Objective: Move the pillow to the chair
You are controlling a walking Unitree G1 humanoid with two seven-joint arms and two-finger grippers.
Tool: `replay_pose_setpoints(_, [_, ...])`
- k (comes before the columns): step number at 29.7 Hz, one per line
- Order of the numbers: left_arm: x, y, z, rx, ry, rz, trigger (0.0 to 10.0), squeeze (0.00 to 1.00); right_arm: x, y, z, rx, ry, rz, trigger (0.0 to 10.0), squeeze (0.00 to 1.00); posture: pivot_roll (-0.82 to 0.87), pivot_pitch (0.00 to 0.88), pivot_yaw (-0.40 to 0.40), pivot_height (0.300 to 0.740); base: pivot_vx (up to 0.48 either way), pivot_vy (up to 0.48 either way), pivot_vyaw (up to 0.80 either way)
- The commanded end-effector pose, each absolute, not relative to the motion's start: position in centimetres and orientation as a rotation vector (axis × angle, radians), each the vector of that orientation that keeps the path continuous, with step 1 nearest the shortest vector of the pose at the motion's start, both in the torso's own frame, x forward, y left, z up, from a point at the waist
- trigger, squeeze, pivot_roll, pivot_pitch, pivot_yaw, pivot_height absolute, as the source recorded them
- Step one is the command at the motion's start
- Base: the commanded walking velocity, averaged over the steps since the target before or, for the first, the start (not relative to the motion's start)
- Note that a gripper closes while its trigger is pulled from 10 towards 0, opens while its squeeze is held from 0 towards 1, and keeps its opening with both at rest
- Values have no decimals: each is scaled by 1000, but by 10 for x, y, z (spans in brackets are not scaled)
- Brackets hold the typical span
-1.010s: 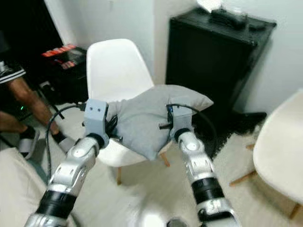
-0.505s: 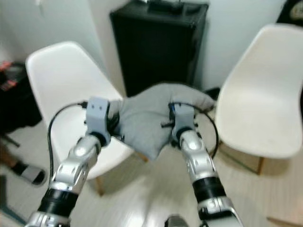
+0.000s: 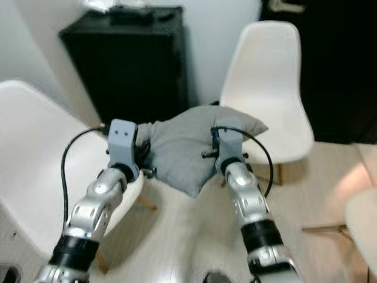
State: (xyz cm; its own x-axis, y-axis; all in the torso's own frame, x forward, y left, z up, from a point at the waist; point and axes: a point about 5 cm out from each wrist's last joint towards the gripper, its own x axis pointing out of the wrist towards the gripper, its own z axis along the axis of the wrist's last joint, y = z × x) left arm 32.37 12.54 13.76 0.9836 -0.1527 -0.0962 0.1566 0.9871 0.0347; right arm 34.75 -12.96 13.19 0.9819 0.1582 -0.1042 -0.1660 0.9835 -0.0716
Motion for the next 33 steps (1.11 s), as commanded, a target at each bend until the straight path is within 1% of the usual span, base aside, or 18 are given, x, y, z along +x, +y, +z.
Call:
replay_pose_setpoints(1, [323,135,138,59,78,-116,10000,0,349,-138,137,-85,75,118,10000,0,24,101,22,736,0,0,-800])
replay_pose_setpoints(33, [322,140,138,69,85,-92,10000,0,350,-141,135,-88,87,92,10000,0,25,115,19,736,0,0,-800])
